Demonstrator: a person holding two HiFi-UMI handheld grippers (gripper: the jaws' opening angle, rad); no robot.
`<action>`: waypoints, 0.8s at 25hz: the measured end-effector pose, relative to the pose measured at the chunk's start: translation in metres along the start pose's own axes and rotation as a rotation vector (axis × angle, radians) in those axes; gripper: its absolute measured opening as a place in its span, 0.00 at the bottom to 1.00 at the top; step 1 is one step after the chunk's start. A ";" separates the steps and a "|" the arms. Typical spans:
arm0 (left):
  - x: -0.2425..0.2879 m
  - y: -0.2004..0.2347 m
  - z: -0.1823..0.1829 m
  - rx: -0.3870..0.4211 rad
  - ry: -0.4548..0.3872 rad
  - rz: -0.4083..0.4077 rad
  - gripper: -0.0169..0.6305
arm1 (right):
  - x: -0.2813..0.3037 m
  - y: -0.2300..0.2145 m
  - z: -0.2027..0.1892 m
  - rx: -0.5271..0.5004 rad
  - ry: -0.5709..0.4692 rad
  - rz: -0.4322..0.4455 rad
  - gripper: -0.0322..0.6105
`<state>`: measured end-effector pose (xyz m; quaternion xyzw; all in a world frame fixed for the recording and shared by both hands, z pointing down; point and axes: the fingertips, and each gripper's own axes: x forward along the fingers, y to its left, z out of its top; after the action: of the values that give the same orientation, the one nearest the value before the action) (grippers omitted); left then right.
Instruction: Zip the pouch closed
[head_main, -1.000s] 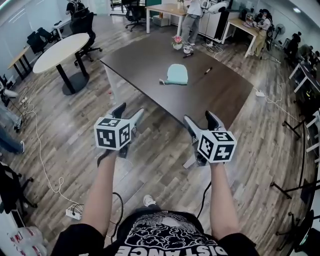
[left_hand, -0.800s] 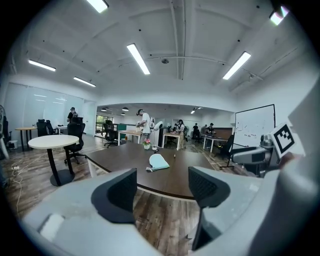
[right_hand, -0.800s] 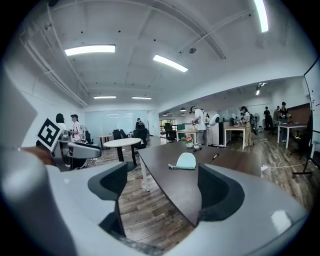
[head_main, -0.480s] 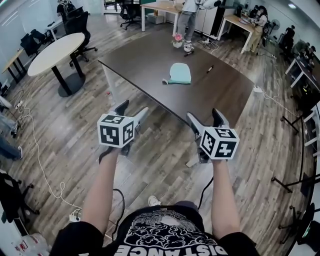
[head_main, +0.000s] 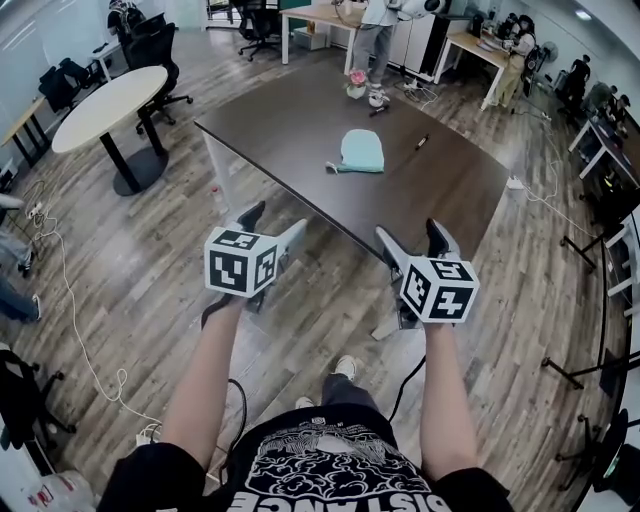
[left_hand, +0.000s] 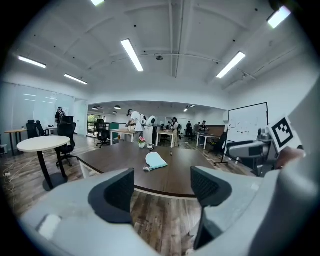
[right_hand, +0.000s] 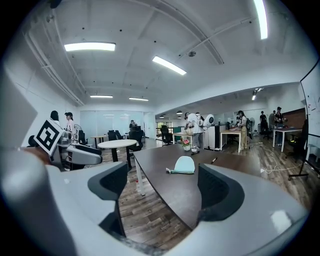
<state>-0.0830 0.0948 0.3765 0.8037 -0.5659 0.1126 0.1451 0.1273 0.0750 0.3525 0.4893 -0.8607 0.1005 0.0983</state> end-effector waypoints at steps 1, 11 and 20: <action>0.004 0.002 -0.001 0.003 0.003 -0.001 0.58 | 0.004 -0.001 -0.001 0.001 0.000 0.000 0.72; 0.049 0.025 0.012 0.020 0.009 0.007 0.58 | 0.057 -0.022 0.002 0.011 0.003 0.004 0.72; 0.127 0.057 0.040 0.023 0.021 0.027 0.58 | 0.139 -0.064 0.018 0.033 0.004 0.019 0.72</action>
<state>-0.0941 -0.0492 0.3891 0.7965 -0.5736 0.1296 0.1404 0.1113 -0.0759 0.3778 0.4825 -0.8633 0.1167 0.0910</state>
